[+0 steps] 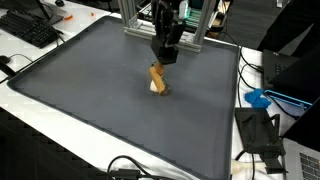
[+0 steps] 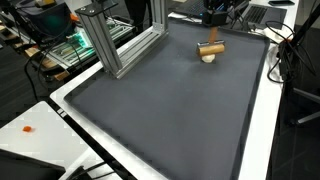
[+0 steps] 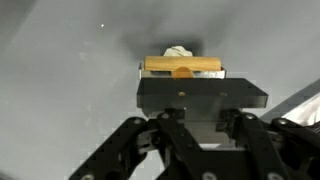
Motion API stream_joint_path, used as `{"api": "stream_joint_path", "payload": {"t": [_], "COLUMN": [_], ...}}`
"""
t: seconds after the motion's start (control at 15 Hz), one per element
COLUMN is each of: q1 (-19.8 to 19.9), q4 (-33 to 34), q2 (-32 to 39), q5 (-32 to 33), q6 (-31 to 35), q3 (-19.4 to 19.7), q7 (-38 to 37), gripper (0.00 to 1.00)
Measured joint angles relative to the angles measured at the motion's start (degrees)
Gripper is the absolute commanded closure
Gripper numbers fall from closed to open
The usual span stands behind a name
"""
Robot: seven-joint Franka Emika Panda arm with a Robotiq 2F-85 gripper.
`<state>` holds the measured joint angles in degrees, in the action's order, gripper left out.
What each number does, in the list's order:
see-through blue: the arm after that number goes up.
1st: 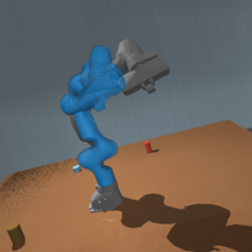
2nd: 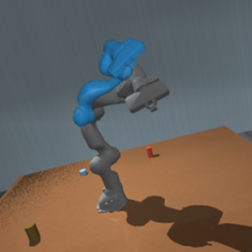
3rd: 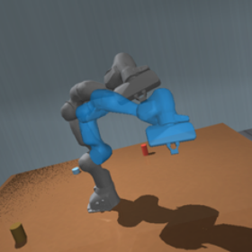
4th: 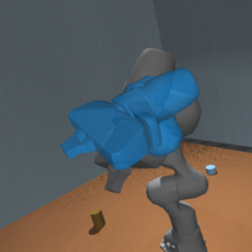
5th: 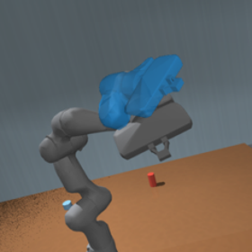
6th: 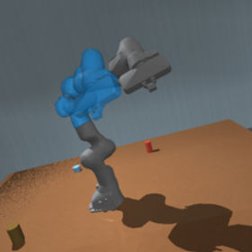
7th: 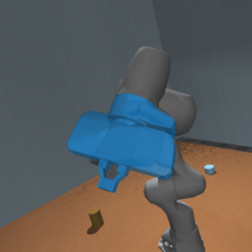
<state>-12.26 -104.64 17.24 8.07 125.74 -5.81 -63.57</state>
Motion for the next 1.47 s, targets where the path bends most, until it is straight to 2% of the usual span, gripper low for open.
{"api": "stream_joint_path", "payload": {"t": [0.6,1.13,1.47], "q1": [-0.5,-0.2,-0.2], "q4": [1.7,2.6,2.5], "q2": [2.3,2.5,2.6], "q5": [0.8,-5.3,-6.9], "q6": [-0.1,-2.7,-3.2], "q3": [1.9,1.9,1.8], "q7": [-3.2,-0.1,0.7], "gripper": [0.78,0.78,0.78]}}
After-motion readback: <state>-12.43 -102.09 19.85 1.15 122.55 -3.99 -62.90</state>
